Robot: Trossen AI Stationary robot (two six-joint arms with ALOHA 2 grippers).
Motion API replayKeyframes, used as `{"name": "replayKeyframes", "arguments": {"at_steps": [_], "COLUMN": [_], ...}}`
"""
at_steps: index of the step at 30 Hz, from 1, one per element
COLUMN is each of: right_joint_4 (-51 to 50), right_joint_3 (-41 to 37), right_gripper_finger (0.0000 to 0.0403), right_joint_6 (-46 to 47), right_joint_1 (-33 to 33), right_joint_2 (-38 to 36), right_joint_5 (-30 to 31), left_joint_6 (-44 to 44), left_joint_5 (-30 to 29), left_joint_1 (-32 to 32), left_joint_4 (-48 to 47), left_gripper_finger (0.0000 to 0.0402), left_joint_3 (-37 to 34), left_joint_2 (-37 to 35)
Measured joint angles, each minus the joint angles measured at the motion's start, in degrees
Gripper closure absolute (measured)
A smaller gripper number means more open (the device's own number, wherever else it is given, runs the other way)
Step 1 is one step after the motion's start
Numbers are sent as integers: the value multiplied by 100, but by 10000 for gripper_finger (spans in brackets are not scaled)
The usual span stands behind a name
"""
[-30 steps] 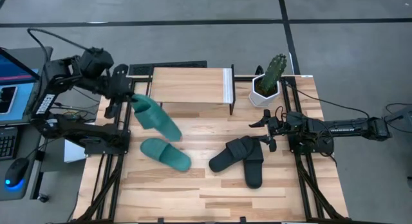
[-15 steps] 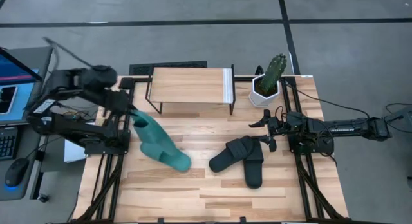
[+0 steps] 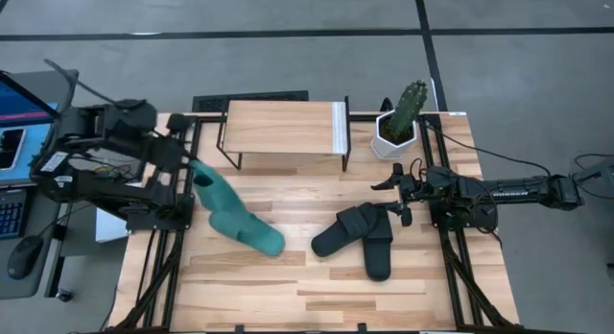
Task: Pick and place slides into the shelf
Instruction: Put the left light blue slide on the shelf
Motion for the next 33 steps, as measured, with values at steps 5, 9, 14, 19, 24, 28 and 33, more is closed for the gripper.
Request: {"name": "replayKeyframes", "arguments": {"at_steps": [5, 9, 14, 19, 24, 28, 33], "right_joint_4": [-2, -2, 0, -2, 0, -2, -2], "right_joint_3": [0, 0, 0, 0, 0, -2, 0], "right_gripper_finger": [154, 154, 154, 154, 154, 154, 154], "right_joint_6": [1, 2, 0, 0, 2, 0, 1], "right_joint_1": [-1, -2, -1, 0, -2, -2, 0], "right_joint_2": [2, 1, 0, 2, 0, 0, 0], "right_joint_5": [-2, -1, 0, -2, 1, -1, -2], "left_joint_6": [72, 92, 92, 235, 535, 701, 799], "left_joint_5": [-311, -446, -178, -112, -259, -696, -846], "left_joint_1": [330, 798, 1495, 1958, 2051, 2124, 2382], "left_joint_4": [91, 9, 30, -211, -382, -543, -561], "left_gripper_finger": [378, 378, 378, 378, 378, 378, 378], "left_joint_3": [-11, 164, 824, 1399, 1636, 1674, 1674], "left_joint_2": [461, 840, 1351, 1873, 2205, 2379, 2468]}}
